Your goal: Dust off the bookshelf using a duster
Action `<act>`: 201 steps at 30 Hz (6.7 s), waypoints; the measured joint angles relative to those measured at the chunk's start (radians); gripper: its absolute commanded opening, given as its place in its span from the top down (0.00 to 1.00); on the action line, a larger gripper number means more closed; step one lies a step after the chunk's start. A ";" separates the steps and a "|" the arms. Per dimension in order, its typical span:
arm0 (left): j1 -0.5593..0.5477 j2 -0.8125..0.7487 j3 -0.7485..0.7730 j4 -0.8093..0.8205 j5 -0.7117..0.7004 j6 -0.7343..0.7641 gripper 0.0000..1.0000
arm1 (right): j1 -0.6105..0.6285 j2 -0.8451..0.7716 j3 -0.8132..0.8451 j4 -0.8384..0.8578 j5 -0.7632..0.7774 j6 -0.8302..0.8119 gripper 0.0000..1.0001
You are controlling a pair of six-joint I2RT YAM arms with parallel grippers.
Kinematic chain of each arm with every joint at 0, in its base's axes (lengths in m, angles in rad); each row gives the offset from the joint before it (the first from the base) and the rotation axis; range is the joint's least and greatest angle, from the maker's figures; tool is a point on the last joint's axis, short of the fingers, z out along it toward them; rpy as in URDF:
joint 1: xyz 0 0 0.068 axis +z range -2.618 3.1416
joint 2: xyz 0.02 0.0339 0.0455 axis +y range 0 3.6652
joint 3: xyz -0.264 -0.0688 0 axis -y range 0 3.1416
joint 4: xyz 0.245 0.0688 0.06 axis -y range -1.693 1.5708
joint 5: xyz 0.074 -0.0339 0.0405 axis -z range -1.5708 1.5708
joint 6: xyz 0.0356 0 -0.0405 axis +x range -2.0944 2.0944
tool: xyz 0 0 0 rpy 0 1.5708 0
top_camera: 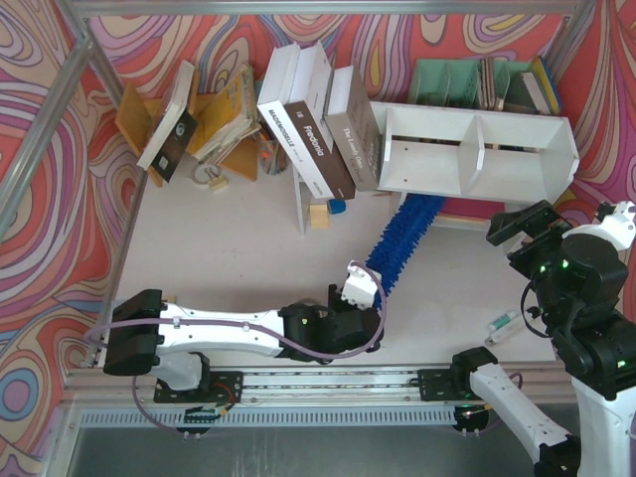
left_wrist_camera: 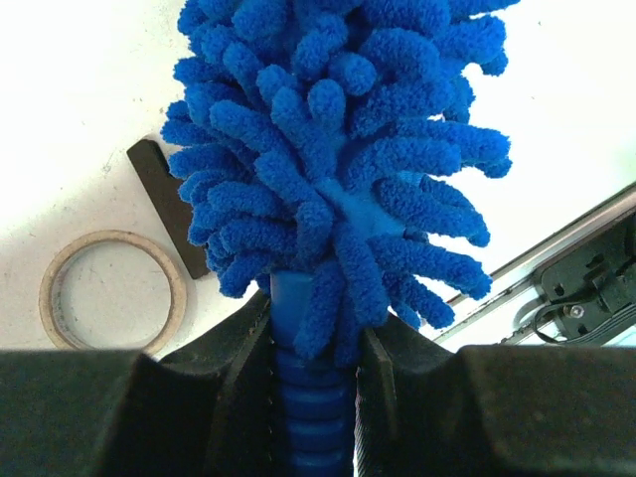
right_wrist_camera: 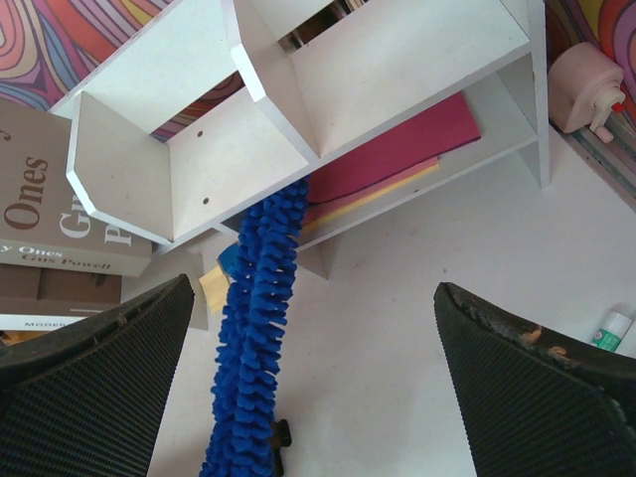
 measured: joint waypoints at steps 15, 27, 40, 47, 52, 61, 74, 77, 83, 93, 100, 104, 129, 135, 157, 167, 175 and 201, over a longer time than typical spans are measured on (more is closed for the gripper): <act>0.000 0.203 0.216 0.037 0.107 0.111 1.00 | 0.000 0.000 0.000 0.000 -0.004 0.000 0.05; -0.001 0.063 0.053 0.030 0.033 0.037 1.00 | 0.000 -0.001 -0.024 0.003 -0.007 -0.003 0.02; 0.004 0.071 0.078 -0.010 -0.003 -0.017 1.00 | 0.000 -0.038 -0.184 0.226 -0.208 -0.244 0.01; 0.023 0.147 0.169 -0.003 0.024 -0.002 1.00 | 0.000 -0.063 -0.261 0.290 -0.297 -0.415 0.01; 0.023 0.117 0.122 0.006 0.023 -0.006 1.00 | 0.004 -0.148 -0.358 0.346 -0.341 -0.510 0.01; 0.023 0.082 0.087 -0.008 0.020 -0.033 1.00 | 0.007 -0.264 -0.526 0.425 -0.404 -0.530 0.01; 0.032 0.089 0.128 -0.008 0.023 -0.047 1.00 | 0.007 -0.345 -0.600 0.480 -0.426 -0.526 0.01; 0.035 0.087 0.086 0.001 0.019 -0.084 1.00 | 0.007 -0.345 -0.600 0.480 -0.425 -0.526 0.01; 0.028 0.079 0.007 0.030 0.032 -0.127 1.00 | 0.007 -0.345 -0.600 0.480 -0.425 -0.526 0.01; -0.021 0.130 0.125 0.060 0.000 -0.069 1.00 | 0.007 -0.345 -0.600 0.481 -0.425 -0.526 0.01; -0.018 0.146 0.125 0.064 0.008 -0.057 1.00 | 0.007 -0.345 -0.600 0.485 -0.425 -0.526 0.01; -0.006 0.163 0.130 0.051 0.030 -0.056 1.00 | 0.007 -0.345 -0.600 0.487 -0.422 -0.526 0.01; 0.030 0.254 0.385 -0.122 0.212 0.068 1.00 | 0.007 -0.341 -0.600 0.488 -0.384 -0.526 0.01; 0.035 0.381 0.574 -0.159 0.238 0.086 1.00 | 0.003 -0.350 -0.600 0.485 -0.327 -0.537 0.01; 0.047 0.497 0.599 -0.142 0.356 0.130 1.00 | 0.007 -0.373 -0.600 0.489 -0.287 -0.515 0.01; 0.019 0.282 0.361 -0.062 0.322 0.133 1.00 | 0.007 -0.370 -0.600 0.490 -0.275 -0.498 0.01; 0.047 0.339 0.424 -0.025 0.300 0.133 1.00 | 0.008 -0.367 -0.600 0.492 -0.263 -0.496 0.01; 0.001 0.267 0.340 -0.039 0.311 0.148 1.00 | 0.008 -0.367 -0.600 0.494 -0.226 -0.496 0.01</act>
